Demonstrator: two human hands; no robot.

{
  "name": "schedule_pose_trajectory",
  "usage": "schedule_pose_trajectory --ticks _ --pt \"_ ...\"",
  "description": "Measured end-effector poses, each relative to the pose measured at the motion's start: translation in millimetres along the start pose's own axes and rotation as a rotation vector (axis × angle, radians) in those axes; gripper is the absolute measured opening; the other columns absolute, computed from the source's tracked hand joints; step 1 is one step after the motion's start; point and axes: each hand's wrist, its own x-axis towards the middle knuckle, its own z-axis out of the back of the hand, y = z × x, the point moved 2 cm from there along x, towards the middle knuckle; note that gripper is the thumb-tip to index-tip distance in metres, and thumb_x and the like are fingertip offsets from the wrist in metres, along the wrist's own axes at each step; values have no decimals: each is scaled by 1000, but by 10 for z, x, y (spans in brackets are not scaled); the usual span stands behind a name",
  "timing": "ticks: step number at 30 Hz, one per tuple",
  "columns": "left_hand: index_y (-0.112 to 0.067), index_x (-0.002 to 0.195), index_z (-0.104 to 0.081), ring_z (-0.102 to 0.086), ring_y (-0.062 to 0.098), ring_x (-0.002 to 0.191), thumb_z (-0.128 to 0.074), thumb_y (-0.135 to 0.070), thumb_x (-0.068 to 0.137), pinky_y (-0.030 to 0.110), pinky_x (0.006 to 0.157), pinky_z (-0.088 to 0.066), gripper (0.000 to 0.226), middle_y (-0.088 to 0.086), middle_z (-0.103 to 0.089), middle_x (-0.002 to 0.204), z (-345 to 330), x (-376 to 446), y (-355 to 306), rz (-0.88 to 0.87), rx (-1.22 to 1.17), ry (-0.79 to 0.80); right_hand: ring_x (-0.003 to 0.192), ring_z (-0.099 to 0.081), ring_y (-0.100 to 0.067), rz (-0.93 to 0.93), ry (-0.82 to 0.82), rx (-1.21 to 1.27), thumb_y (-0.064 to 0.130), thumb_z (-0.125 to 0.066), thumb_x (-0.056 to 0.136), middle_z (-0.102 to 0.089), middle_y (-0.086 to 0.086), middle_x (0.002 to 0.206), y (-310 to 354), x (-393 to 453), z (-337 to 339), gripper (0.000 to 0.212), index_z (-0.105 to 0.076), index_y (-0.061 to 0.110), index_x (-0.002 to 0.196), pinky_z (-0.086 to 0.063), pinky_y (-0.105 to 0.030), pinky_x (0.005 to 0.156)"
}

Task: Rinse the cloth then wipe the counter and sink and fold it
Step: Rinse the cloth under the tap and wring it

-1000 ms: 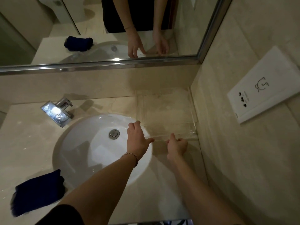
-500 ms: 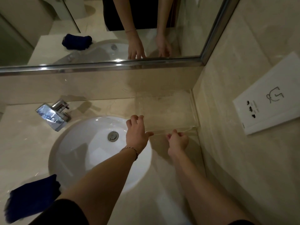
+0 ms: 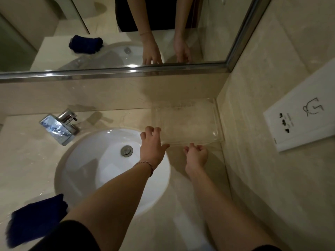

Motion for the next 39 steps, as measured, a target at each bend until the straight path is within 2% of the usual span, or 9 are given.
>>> schedule_pose_trajectory --ticks 5,8,14,20,22,25,28,35,39 --pt "-11 137 -48 -35 28 128 -79 -28 88 36 84 -50 60 7 -36 141 24 -32 48 -5 -40 2 93 -68 -30 114 -25 -245 17 -66 94 -62 0 90 -81 -85 40 27 -53 7 116 -57 -45 90" --pt "-11 136 -48 -35 26 127 -77 -31 89 34 84 -48 59 7 -37 139 41 -96 74 -4 -46 0 92 -66 -28 190 -25 -317 20 -67 94 -67 -8 99 -35 -230 59 22 -53 12 109 -54 -40 88" --pt "-18 137 -55 -41 27 124 -75 -44 89 38 86 -52 58 5 -46 133 142 -267 261 -80 29 -6 103 -59 -26 429 133 -620 26 -65 94 -58 -6 112 -21 -546 54 30 -57 8 117 -42 -30 82" --pt "-25 143 -51 -38 28 136 -53 -54 98 43 106 -43 54 5 -46 143 492 -571 705 -80 227 -5 121 -50 -31 830 343 -1125 36 -62 96 -55 -10 133 -274 -1035 -67 43 -61 14 133 -40 -39 100" --pt "-24 140 -52 -39 28 135 -52 -55 98 42 104 -43 52 5 -47 141 650 -719 968 -65 249 -2 131 -45 -32 908 407 -1201 39 -61 96 -50 -11 142 -410 -1230 -149 46 -59 17 137 -37 -43 106" --pt "-21 140 -51 -41 29 131 -55 -54 96 42 97 -45 55 6 -47 138 872 -944 1453 -18 232 9 144 -30 -30 936 499 -1329 46 -53 99 -37 -10 155 -639 -1562 -290 53 -49 21 146 -27 -43 115" --pt "-19 144 -48 -40 30 132 -56 -55 96 44 102 -46 61 8 -46 140 1086 -1180 2003 30 246 -2 146 -24 -27 980 578 -1396 47 -49 101 -31 -9 159 -935 -1957 -417 56 -43 21 149 -23 -42 116" --pt "-22 144 -49 -37 32 136 -55 -60 95 50 110 -33 62 7 -46 144 1533 -1790 3071 132 333 -38 143 -26 -29 995 724 -1541 50 -44 102 -26 -9 160 -1704 -2681 -656 57 -38 21 151 -29 -41 113" --pt "-23 142 -47 -37 31 133 -53 -66 93 48 108 -36 66 7 -45 143 1650 -2101 3553 233 320 -18 139 -30 -30 988 801 -1608 49 -42 103 -27 -8 159 -2052 -3003 -781 57 -36 19 151 -34 -41 110"
